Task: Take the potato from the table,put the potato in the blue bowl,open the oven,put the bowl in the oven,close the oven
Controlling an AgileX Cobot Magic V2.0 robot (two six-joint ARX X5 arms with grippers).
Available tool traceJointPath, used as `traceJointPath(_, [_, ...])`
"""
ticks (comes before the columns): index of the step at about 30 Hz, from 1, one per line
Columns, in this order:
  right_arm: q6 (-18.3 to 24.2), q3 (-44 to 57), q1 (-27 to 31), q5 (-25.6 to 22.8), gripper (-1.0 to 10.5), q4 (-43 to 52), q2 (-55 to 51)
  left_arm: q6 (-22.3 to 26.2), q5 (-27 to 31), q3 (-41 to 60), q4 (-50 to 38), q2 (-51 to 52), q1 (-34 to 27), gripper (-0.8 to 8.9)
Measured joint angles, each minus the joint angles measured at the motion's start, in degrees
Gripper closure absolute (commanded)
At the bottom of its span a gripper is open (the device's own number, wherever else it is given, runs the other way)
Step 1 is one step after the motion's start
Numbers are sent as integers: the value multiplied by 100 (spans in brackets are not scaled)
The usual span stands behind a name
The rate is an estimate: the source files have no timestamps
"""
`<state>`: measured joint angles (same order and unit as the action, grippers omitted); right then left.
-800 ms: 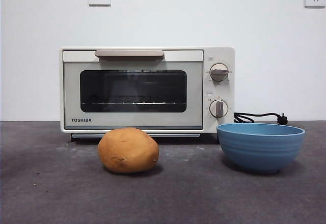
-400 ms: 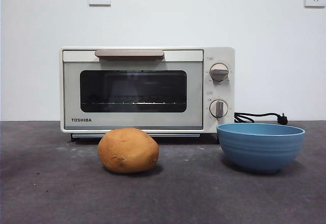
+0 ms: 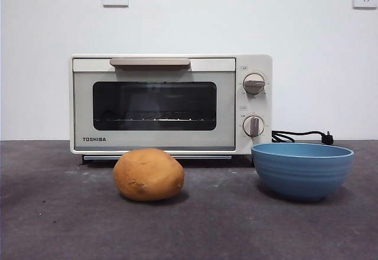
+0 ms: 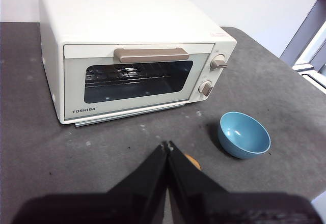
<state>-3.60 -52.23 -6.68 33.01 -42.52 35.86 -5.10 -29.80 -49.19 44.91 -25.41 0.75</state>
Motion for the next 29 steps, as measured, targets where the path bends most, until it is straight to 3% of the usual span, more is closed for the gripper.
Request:
traceJointPath(7, [0, 0, -841, -7, 320, 249, 678, 0, 0, 0, 0, 0, 0, 821])
traceJointPath(12, [-37, 0, -1672, -101, 320, 951, 1499, 0, 0, 0, 0, 0, 0, 821])
traceJointPath(21, [-24, -87, -3204, -1191, 319, 2173, 3270, 0, 0, 0, 0, 0, 0, 821])
traceJointPath(29, [232, -662, -3858, -2072, 320, 2557, 4916, 0, 0, 0, -2, 0, 0, 821])
